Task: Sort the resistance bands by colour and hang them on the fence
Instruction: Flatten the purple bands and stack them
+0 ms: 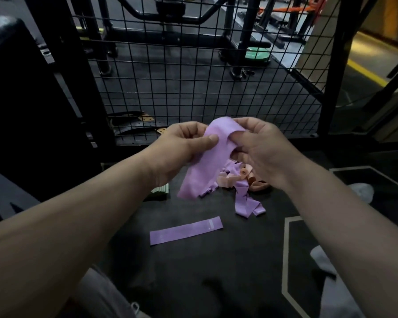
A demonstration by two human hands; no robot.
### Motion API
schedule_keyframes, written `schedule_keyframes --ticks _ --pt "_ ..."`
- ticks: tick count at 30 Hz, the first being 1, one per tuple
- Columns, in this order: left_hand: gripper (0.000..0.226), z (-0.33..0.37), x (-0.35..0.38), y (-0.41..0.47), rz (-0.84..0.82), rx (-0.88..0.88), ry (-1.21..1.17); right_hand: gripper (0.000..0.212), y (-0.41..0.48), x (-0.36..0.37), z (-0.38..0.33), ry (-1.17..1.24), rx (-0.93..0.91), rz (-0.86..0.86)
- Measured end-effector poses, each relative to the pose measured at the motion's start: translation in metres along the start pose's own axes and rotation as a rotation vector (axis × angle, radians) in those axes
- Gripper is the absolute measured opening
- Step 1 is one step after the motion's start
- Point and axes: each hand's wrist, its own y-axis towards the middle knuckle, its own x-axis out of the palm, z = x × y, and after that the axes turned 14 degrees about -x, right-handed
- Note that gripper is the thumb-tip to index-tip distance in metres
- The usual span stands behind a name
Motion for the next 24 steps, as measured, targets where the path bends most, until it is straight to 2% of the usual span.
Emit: schedule_keyframes --ticks 3,8,10,12,13,15,20,24 --pt "0.007 0.002 -0.003 0.002 0.059 -0.004 -0.005 0.032 -0.005 -0.008 0.005 0.046 0.016 -0.051" --pt "0.012 0.005 -0.005 0.002 0.041 -0.008 0.006 0.041 -0.009 -0.018 -0.002 0.260 0.133 -0.185" --pt "0.012 0.004 -0.002 0.003 0.030 0.000 0.017 0.034 -0.008 -0.012 -0.004 0.208 0.096 -0.093" --pt "0.009 0.002 -0.001 0.003 0.003 -0.014 0.023 0.017 -0.004 -0.008 -0.007 0.117 -0.029 0.103" --pt "0.016 0.001 -0.002 0.003 -0.022 -0.032 0.035 0.013 -0.002 -0.008 -0.009 0.102 -0.087 0.183" --pt "0.024 0.000 -0.006 0.002 -0.093 -0.088 0.092 0.013 0.005 -0.014 -0.015 0.144 -0.162 0.285" --pt "0.009 -0.005 -0.011 -0.001 -0.267 -0.196 0.159 0.016 0.018 -0.039 -0.029 0.275 -0.208 0.482" --pt "0.006 -0.005 -0.015 0.001 -0.311 -0.227 0.137 0.016 0.024 -0.057 -0.025 0.230 -0.230 0.566"
